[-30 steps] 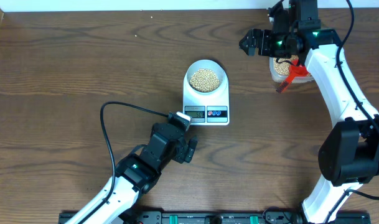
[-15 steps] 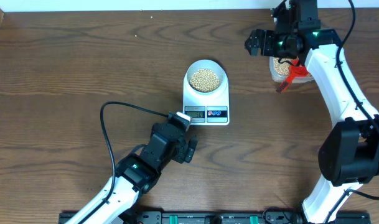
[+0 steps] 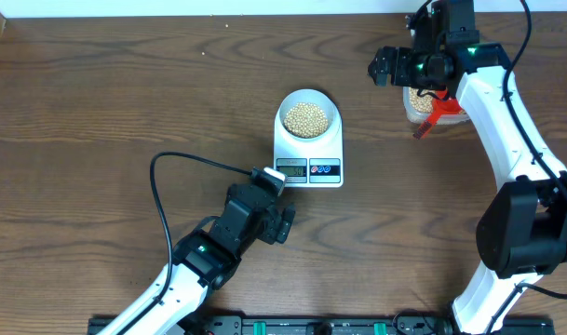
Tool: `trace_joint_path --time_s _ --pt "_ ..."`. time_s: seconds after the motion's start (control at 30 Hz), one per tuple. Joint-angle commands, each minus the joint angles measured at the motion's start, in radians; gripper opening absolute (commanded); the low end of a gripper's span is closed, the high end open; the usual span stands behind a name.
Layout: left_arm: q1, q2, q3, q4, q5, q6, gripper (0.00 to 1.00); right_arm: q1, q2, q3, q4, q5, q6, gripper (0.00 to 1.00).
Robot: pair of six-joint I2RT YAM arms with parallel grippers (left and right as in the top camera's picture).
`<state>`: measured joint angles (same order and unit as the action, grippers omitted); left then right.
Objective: Scoop item into bowl and weigh 50g on scale
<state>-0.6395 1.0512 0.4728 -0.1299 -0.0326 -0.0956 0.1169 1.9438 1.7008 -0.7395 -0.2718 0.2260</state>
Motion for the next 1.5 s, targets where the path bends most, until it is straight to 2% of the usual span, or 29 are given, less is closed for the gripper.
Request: trace_joint_path --time_s 0.0,0.47,0.9,1.13,1.47 --pt "-0.001 -0.006 0.021 0.000 -0.020 0.017 0.88 0.009 -0.019 0.022 -0.002 0.008 -0.007 0.99" --pt "-0.001 -0.006 0.021 0.000 -0.020 0.017 0.88 0.008 -0.019 0.022 -0.042 0.008 -0.008 0.99" --pt "-0.001 -0.006 0.021 0.000 -0.020 0.017 0.89 0.008 -0.019 0.022 0.049 -0.049 -0.207 0.99" --pt "-0.001 -0.006 0.021 0.000 -0.020 0.017 0.88 0.008 -0.050 0.022 0.063 -0.052 -0.217 0.99" --pt "-0.001 -0.006 0.021 0.000 -0.020 0.017 0.88 0.006 -0.139 0.014 0.071 -0.043 -0.314 0.99"
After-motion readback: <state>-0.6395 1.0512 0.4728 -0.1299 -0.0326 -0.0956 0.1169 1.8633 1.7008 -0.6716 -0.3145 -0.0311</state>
